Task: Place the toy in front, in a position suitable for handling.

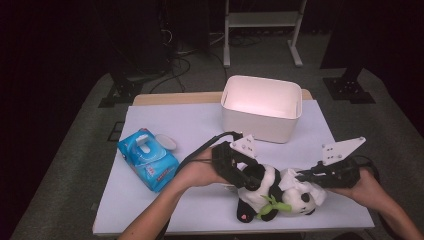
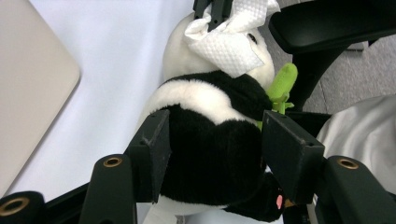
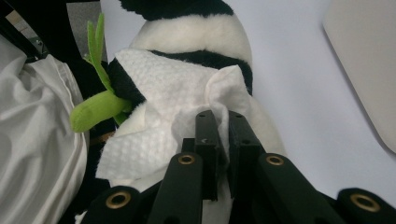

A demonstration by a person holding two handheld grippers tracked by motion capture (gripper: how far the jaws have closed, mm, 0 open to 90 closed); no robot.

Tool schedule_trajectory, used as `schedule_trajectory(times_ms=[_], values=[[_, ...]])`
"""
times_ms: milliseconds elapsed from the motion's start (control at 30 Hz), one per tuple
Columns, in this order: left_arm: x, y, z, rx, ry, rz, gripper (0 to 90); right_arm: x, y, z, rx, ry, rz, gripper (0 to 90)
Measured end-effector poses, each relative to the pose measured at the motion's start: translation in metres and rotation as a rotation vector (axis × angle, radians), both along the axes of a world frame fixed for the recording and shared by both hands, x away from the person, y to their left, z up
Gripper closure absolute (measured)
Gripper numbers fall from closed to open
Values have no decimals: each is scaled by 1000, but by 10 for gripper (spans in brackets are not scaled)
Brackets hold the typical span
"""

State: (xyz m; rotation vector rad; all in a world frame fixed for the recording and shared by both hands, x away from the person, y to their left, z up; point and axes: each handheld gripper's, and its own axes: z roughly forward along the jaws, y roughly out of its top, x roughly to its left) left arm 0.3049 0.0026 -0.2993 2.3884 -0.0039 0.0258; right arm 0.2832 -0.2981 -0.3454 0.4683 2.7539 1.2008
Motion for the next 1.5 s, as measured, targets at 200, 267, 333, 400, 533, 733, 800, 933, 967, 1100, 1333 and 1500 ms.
schedule_trajectory(times_ms=[200,267,333,400,533,733,800,933,967,1100,1333,1500], values=[[9,-18,1,32,9,-25,432,-1,-1,-1,8,-4,7,837],[13,-24,-1,48,18,-23,432,-3,-1,-1,4,-9,7,837],[16,-29,-4,71,15,-21,444,-5,0,-1,9,-12,16,837],[19,-34,-7,90,26,-25,444,-8,0,-1,8,-15,25,838],[21,-40,-17,129,51,-33,444,-12,-1,-2,16,-19,33,837],[24,-43,-26,141,97,-36,417,-14,-1,-3,27,-22,42,837],[26,-45,-29,146,120,-27,389,-15,-1,-4,30,-20,44,837],[31,-48,-36,160,172,-16,326,-15,0,-4,29,-20,50,837],[32,-48,-38,163,181,-14,311,-16,0,-4,28,-21,50,837],[36,-50,-44,158,230,-11,293,-16,1,-4,24,-22,52,837],[31,-49,-37,164,129,-31,550,-12,-1,-1,38,-20,39,834],[32,-47,-23,152,34,-26,606,-3,-9,8,50,-38,12,833]])
